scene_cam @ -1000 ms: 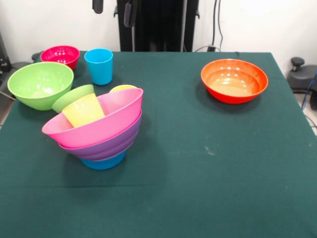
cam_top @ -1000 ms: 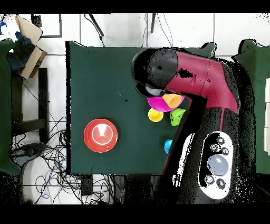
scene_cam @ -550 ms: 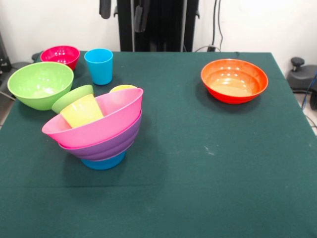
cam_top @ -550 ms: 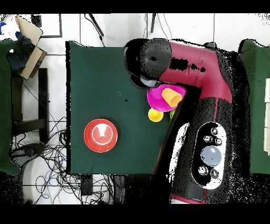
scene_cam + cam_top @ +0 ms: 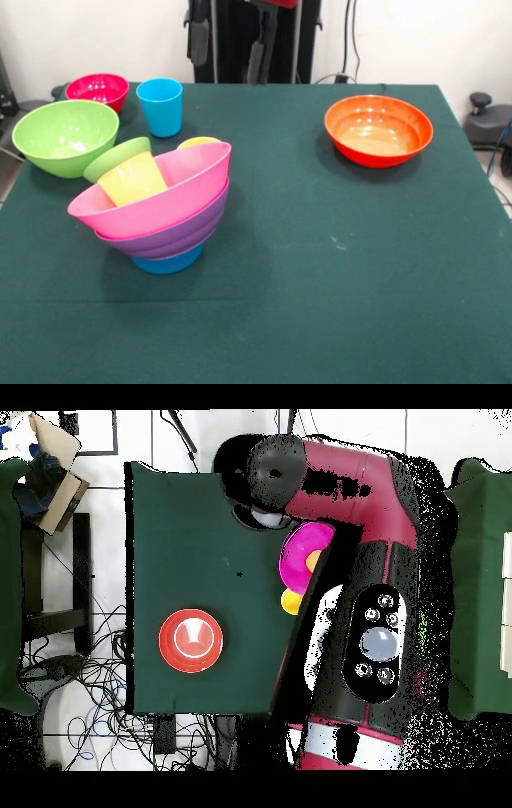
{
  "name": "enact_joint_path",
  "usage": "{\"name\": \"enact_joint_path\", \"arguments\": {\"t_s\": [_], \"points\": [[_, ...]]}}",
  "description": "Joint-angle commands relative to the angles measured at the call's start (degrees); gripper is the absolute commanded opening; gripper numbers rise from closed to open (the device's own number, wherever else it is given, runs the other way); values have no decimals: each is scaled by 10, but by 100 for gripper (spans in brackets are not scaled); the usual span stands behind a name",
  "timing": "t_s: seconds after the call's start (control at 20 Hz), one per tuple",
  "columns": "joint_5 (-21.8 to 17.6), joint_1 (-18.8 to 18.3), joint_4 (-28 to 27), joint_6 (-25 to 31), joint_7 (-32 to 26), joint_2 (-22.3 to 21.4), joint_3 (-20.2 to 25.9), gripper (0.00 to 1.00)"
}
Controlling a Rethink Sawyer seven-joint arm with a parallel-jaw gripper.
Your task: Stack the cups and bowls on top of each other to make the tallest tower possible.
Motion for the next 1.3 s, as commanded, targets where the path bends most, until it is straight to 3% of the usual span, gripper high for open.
{"name": "enact_joint_path", "arguments": {"t_s": [0.05,0.55,0.8,1.0,1.3], "points": [[-1,6,-51,4,60,74,44,100],[10,-5,-109,14,29,107,56,100],[3,-3,-125,-43,39,152,55,100],[7,0,-144,-45,48,181,56,100],[9,6,-132,-27,57,176,38,100]]}}
